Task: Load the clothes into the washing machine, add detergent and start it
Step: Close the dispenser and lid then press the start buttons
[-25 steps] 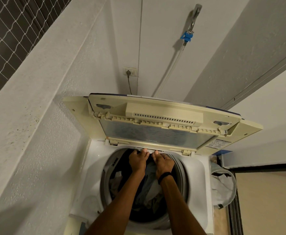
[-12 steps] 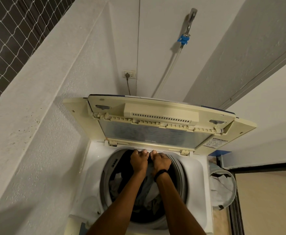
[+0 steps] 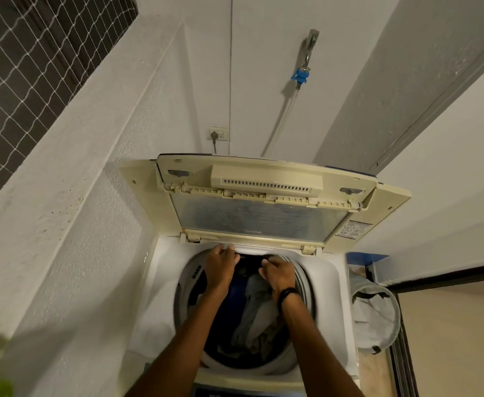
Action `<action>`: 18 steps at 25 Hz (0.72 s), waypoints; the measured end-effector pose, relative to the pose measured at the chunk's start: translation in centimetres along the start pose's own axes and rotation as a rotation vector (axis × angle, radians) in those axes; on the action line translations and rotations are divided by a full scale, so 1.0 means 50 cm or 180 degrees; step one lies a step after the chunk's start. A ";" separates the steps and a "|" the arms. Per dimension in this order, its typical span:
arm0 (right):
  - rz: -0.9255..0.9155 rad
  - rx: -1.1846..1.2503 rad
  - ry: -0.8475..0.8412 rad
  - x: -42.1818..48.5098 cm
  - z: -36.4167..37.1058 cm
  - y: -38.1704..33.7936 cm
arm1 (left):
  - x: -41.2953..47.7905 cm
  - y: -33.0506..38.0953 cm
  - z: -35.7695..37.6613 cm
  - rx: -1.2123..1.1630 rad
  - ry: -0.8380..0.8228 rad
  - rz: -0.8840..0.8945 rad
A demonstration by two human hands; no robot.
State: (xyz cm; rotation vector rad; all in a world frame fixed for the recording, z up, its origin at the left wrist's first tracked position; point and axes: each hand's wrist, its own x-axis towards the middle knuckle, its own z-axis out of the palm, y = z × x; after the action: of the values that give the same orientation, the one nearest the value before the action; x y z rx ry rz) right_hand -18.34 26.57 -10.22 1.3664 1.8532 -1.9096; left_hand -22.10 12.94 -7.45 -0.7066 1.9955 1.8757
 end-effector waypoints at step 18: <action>-0.4094 -0.2032 0.1157 -0.313 -0.106 -0.454 | -0.158 0.461 -0.070 0.2366 0.0707 0.3410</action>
State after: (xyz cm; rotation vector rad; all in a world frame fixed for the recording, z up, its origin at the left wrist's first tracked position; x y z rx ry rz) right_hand -21.70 28.92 17.55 0.2248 3.5791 -1.0061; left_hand -27.82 11.02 16.40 0.4961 3.2825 1.1789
